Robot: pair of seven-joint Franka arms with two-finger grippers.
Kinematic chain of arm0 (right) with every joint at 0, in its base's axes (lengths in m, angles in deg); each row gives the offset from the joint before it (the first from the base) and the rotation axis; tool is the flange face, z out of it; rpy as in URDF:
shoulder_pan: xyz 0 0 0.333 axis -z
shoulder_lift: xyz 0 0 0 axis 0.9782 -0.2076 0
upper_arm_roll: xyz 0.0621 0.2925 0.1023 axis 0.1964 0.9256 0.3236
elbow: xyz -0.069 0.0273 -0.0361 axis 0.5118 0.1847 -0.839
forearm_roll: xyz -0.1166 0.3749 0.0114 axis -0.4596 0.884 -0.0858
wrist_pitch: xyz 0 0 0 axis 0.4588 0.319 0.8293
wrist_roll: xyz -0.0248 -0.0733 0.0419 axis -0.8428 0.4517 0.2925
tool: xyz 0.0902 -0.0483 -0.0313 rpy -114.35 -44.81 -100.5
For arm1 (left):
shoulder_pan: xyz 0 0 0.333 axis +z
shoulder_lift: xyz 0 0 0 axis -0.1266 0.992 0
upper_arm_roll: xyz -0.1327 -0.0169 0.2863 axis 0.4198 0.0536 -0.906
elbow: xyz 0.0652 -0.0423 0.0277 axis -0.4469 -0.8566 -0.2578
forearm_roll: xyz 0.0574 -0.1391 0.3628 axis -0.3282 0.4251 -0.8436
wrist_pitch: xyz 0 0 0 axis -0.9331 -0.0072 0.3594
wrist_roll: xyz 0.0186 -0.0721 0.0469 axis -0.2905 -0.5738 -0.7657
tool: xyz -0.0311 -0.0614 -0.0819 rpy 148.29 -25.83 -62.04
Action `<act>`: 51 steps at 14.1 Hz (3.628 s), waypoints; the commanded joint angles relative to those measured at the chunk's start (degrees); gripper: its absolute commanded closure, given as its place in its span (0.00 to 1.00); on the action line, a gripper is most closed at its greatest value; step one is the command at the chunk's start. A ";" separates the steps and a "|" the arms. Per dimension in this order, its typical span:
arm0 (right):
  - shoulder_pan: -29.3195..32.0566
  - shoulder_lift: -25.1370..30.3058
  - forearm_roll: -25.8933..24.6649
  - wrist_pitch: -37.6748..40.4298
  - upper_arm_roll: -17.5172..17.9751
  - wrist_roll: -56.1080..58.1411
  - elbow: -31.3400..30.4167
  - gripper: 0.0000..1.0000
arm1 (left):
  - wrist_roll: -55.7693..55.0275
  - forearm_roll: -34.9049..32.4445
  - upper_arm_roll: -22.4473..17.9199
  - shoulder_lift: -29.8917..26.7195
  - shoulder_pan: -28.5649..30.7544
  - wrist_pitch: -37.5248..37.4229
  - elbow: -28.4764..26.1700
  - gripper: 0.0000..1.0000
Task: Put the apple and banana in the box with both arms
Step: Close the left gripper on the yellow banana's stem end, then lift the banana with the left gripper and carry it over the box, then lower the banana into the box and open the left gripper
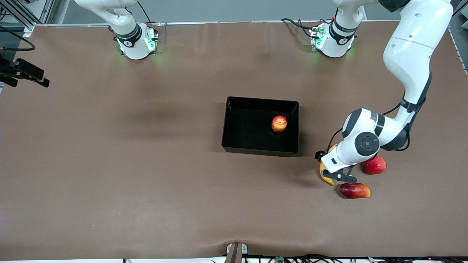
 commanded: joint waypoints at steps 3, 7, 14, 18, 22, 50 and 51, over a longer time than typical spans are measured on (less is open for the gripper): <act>1.73 0.69 -0.22 -0.06 1.26 -0.32 -0.04 0.00 | -1.00 -1.18 0.32 0.23 0.15 1.29 -0.49 0.79; 1.55 0.60 -0.14 -1.03 1.34 -0.58 -0.13 0.00 | -0.29 -0.39 2.24 -4.85 0.06 -2.47 -1.02 1.00; 1.02 0.69 0.04 -1.03 1.61 -0.94 -0.21 0.00 | -3.00 10.48 10.87 -17.08 0.76 -17.59 0.56 1.00; 0.76 0.69 -0.92 -1.03 1.78 -0.06 -0.30 0.00 | -17.99 13.85 16.30 -17.00 -0.73 -17.61 1.00 1.00; 0.93 0.69 -2.60 -1.56 1.70 3.55 -0.56 0.00 | -29.80 12.89 16.49 -12.18 -9.14 -17.08 6.00 1.00; 2.87 0.51 -1.72 -1.03 1.26 3.37 -0.57 0.00 | -41.00 -6.62 3.67 7.97 -29.04 -0.03 10.23 0.00; 2.87 0.51 -1.72 -1.03 1.34 3.37 -0.57 0.00 | -40.03 -7.32 3.66 7.79 -28.86 -0.03 10.49 0.00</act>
